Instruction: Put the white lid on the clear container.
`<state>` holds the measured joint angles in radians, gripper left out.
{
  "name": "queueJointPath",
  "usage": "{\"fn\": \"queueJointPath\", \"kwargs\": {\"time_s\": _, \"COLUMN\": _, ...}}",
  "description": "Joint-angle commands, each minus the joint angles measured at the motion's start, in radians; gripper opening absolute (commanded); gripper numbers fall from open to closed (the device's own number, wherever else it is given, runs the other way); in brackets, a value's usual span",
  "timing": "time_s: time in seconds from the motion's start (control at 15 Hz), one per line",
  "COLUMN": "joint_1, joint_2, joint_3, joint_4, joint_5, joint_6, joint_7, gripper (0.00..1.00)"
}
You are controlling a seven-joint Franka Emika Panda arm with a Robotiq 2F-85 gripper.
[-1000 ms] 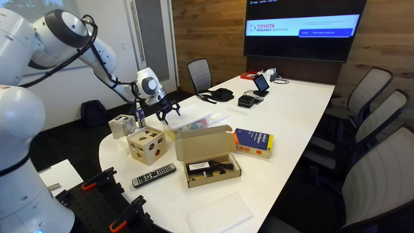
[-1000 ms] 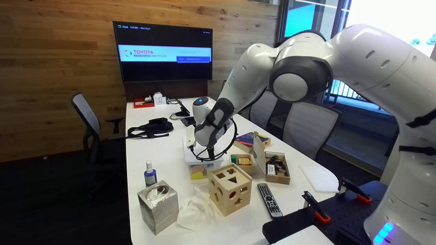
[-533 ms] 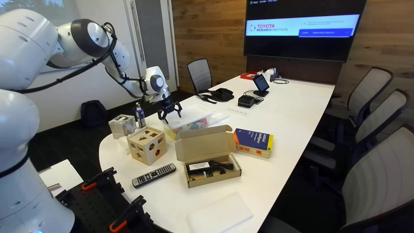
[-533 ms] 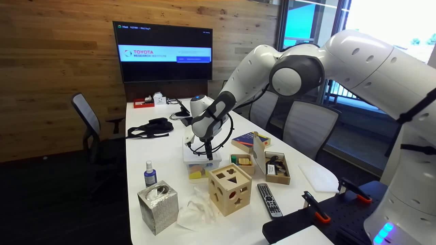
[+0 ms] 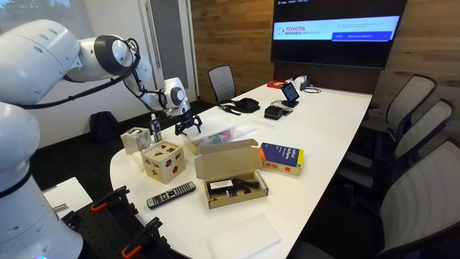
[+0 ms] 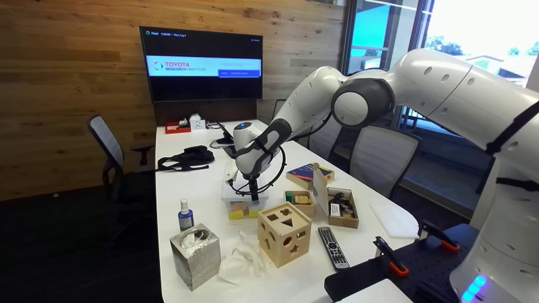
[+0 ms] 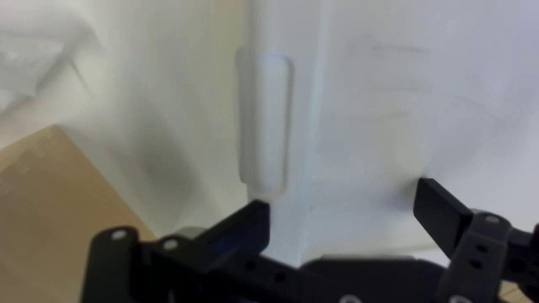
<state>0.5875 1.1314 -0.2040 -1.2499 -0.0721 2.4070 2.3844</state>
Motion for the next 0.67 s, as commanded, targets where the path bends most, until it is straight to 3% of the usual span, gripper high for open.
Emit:
{"fn": "queueJointPath", "kwargs": {"time_s": 0.0, "joint_1": -0.034, "joint_2": 0.052, "joint_3": 0.038, "joint_4": 0.083, "joint_5": -0.035, "joint_6": -0.039, "joint_7": 0.000, "gripper": 1.00}}
{"fn": "queueJointPath", "kwargs": {"time_s": 0.6, "joint_1": -0.056, "joint_2": 0.096, "joint_3": 0.086, "joint_4": 0.120, "joint_5": -0.084, "joint_6": -0.101, "joint_7": -0.044, "gripper": 1.00}}
